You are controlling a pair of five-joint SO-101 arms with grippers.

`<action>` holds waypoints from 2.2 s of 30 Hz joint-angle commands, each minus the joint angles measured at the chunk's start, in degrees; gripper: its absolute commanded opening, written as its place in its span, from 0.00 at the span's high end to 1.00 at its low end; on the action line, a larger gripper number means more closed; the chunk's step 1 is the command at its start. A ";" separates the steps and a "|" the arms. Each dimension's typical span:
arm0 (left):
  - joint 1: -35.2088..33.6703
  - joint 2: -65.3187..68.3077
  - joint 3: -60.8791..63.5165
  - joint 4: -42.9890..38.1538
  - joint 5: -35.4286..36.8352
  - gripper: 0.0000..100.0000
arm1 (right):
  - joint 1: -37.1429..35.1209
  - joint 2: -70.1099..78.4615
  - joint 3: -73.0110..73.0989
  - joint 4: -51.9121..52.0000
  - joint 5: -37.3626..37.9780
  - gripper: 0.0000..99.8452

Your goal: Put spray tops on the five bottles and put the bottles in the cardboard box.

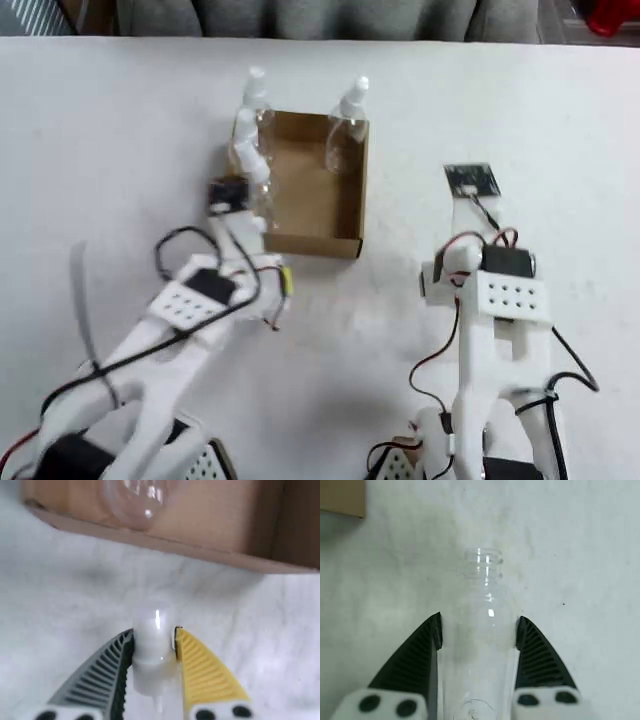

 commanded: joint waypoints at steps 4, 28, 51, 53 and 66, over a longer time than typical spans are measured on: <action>-12.35 -15.08 3.08 0.44 -0.70 0.98 | -6.20 -1.71 -18.11 7.87 0.79 0.98; -22.11 -18.15 2.81 0.53 -6.33 0.98 | -25.27 -42.24 8.53 -23.25 0.35 0.98; -34.59 -18.24 -21.27 7.38 -14.07 0.98 | -49.54 -60.62 32.88 -58.15 -11.34 0.98; -34.51 -18.24 -25.76 7.65 -14.07 0.98 | -50.68 -63.52 34.99 -58.07 -11.34 0.98; -34.24 -19.30 -43.52 0.44 -14.07 0.98 | -56.57 -71.25 45.63 -58.33 -11.34 0.98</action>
